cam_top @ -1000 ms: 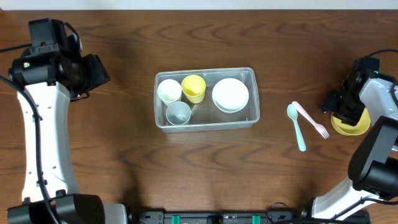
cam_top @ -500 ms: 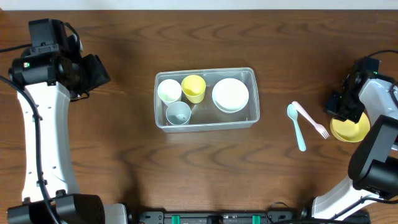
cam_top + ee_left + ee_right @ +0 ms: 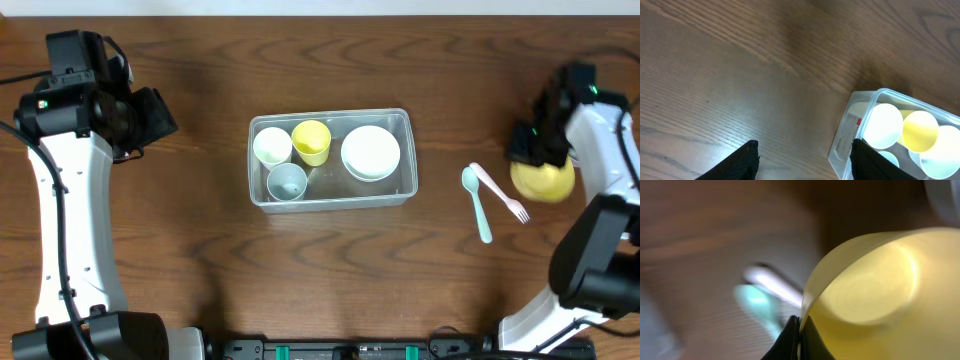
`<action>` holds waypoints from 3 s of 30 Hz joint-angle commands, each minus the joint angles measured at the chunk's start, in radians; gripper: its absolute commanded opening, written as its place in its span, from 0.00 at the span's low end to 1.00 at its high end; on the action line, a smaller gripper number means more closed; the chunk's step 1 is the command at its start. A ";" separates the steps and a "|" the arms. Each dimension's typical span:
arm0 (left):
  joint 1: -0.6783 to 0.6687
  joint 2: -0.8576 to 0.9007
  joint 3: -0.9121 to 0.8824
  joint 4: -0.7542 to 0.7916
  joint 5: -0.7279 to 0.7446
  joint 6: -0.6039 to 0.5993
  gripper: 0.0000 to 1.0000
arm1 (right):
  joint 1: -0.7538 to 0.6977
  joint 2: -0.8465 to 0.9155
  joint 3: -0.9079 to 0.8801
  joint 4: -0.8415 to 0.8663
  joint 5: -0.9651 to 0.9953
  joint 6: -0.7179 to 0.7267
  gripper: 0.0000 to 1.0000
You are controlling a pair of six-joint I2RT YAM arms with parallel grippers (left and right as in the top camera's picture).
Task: Pack container
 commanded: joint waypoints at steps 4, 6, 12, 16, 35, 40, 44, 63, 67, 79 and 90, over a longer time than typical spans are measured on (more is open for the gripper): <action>0.003 0.010 -0.004 -0.006 0.003 -0.007 0.60 | 0.336 -0.141 0.200 -0.027 -0.036 -0.232 0.01; 0.003 0.010 -0.004 -0.009 0.003 -0.006 0.60 | 0.444 -0.143 0.210 -0.014 -0.019 -0.271 0.01; 0.003 0.010 -0.004 -0.017 0.003 -0.006 0.60 | 0.694 -0.084 0.201 0.016 0.058 -0.271 0.01; 0.003 0.010 -0.004 -0.017 0.003 -0.006 0.60 | 0.753 -0.013 0.201 0.017 0.064 -0.253 0.01; 0.003 0.010 -0.004 -0.017 0.002 -0.006 0.60 | 0.757 0.086 0.201 0.009 0.062 -0.254 0.43; 0.003 0.010 -0.004 -0.017 0.002 -0.006 0.60 | 0.756 0.084 0.202 0.014 0.080 -0.251 0.39; 0.003 0.010 -0.004 -0.018 0.002 -0.006 0.60 | 0.728 0.059 0.237 0.018 0.188 -0.140 0.42; 0.003 0.010 -0.004 -0.021 0.002 -0.006 0.60 | -0.130 0.067 0.428 -0.066 0.125 -0.032 0.74; 0.003 0.010 -0.004 -0.022 0.002 -0.007 0.60 | -0.205 0.183 0.428 -0.067 0.048 -0.063 0.74; 0.003 0.010 -0.004 -0.029 0.002 -0.006 0.60 | -0.218 0.416 0.428 -0.056 0.068 -0.071 0.75; 0.003 0.010 -0.004 -0.029 0.002 -0.006 0.60 | -0.215 0.463 0.428 -0.057 0.068 -0.071 0.24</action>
